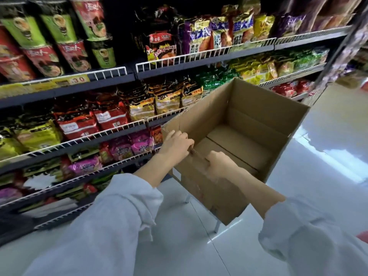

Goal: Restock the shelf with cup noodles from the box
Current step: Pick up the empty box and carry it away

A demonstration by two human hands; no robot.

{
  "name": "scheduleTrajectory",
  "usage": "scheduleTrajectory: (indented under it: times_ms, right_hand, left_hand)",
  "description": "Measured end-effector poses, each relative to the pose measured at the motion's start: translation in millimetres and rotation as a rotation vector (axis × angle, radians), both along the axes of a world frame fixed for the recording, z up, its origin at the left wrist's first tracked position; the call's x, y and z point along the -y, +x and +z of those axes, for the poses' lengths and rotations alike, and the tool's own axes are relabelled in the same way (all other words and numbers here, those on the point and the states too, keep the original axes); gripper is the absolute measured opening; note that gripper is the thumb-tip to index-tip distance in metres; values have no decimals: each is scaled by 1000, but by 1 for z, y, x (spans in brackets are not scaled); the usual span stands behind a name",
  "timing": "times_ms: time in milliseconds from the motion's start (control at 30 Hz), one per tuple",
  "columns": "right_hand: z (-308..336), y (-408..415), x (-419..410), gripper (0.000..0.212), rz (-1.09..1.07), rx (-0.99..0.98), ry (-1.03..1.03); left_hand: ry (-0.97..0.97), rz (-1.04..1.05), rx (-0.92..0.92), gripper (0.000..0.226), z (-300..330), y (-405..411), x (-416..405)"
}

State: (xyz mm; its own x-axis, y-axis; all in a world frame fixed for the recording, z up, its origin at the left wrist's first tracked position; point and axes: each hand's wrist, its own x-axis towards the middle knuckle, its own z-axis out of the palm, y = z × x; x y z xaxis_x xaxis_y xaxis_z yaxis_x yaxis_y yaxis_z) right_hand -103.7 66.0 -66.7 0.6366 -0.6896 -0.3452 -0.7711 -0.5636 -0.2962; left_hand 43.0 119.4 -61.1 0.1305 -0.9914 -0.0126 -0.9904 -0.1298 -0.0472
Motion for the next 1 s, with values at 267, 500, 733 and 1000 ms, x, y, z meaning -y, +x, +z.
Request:
scheduleTrajectory:
  times_ms: [267,500,733,1000]
  right_hand:
    - [20,22,-69,21,311,-46,33]
    - [41,77,-175,27,597,-40,42]
    - [63,139,-297,32,815,-21,66]
    - [10,225,-460,47,1025,-37,164]
  left_hand:
    - [20,68,-49,10,11,10,-106]
    - [16,220,-119,5,22,51,-240]
    - [-55,447,-305,4,26,86,-398]
    - [-11,661,-238,20,-3,129,-589]
